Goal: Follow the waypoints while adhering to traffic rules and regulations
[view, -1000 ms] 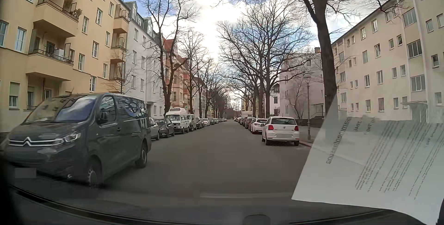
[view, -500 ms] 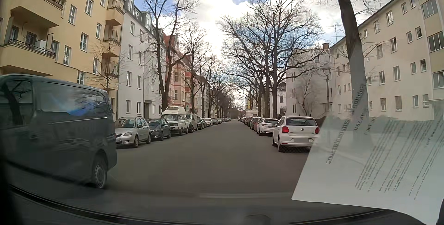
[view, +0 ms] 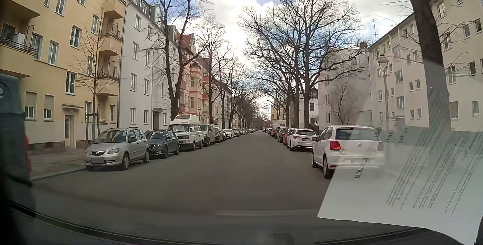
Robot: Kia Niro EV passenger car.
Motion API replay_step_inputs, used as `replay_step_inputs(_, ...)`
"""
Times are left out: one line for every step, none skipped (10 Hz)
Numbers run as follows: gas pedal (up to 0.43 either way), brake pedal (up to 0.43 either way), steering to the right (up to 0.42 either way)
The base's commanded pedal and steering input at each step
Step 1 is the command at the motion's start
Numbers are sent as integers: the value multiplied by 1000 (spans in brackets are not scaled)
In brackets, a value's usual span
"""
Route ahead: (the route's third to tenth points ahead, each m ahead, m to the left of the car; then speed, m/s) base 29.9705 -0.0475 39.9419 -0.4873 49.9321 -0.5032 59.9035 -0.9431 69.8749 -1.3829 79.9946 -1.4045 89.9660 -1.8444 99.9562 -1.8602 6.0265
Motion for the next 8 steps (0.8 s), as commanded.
replay_step_inputs(59, 30, -16)
replay_step_inputs(59, 24, -14)
replay_step_inputs(59, 30, -9)
replay_step_inputs(59, 24, -5)
replay_step_inputs(59, 30, -2)
replay_step_inputs(59, 30, 0)
replay_step_inputs(59, 30, 3)
replay_step_inputs(59, 30, 5)
